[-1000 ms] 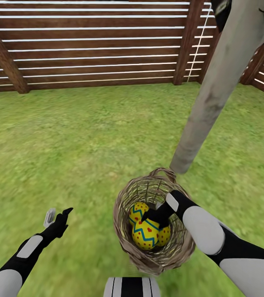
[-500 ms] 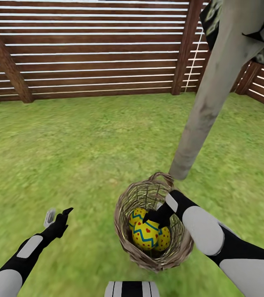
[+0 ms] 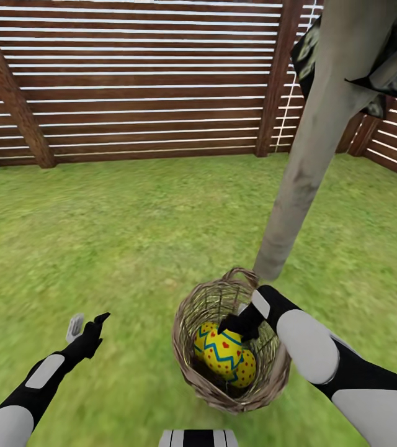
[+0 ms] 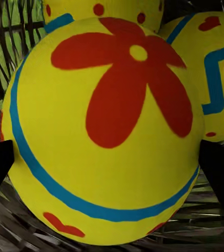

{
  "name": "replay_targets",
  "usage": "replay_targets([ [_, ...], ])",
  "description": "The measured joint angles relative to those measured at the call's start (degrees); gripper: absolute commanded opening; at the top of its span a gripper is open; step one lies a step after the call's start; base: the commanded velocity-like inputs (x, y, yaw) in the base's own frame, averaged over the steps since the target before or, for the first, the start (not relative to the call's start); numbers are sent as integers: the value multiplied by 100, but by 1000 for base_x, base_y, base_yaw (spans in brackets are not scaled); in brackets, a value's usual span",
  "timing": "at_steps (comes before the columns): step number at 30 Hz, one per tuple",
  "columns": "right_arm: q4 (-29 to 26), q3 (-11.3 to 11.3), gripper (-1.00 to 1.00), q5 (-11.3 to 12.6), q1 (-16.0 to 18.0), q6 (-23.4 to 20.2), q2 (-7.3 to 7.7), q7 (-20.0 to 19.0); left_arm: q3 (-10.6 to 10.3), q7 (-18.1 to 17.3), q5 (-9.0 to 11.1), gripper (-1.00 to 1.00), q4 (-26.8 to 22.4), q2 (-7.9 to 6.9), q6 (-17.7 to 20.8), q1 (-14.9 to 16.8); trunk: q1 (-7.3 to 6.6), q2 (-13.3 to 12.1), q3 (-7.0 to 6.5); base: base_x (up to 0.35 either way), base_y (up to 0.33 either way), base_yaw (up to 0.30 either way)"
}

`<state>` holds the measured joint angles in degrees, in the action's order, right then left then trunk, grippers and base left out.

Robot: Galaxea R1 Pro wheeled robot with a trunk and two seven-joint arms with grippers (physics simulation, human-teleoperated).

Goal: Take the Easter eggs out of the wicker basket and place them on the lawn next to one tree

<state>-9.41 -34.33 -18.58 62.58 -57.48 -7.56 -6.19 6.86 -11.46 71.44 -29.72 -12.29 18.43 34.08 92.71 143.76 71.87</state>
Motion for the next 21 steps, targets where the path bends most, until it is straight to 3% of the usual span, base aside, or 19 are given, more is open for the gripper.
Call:
replay_targets([
  [3, -16, 5, -100, -6, 0, 0, 38, -58, -1, 3, 0, 100, 0, -1, -4, 0, -8, -4, -67, 0, 0, 0],
  [6, -19, 19, -100, -16, -1, -9, 233, -595, 0, 4, 0, 100, 0, 0, -3, 0, -15, -8, -133, 0, 0, 0],
  [11, -13, 50, -100, -17, -1, 2, 419, -848, -8, 4, 0, 100, 8, 3, -5, 0, -28, -15, -244, 0, 0, 0],
  [15, 25, 108, -100, -50, -1, -11, 710, -2142, -10, 4, 0, 100, 8, 4, -5, 0, -39, -20, -333, 0, 0, 0],
  [19, 42, 108, -100, -43, -2, -17, 836, -2532, -10, 12, 1, 100, 1, 4, -5, 0, -49, -26, -421, 0, 0, 0],
  [21, 50, 211, -100, -63, -3, -15, 883, -2675, -9, 13, 1, 100, 2, 4, -5, 0, -54, -28, -466, 0, 0, 0],
])
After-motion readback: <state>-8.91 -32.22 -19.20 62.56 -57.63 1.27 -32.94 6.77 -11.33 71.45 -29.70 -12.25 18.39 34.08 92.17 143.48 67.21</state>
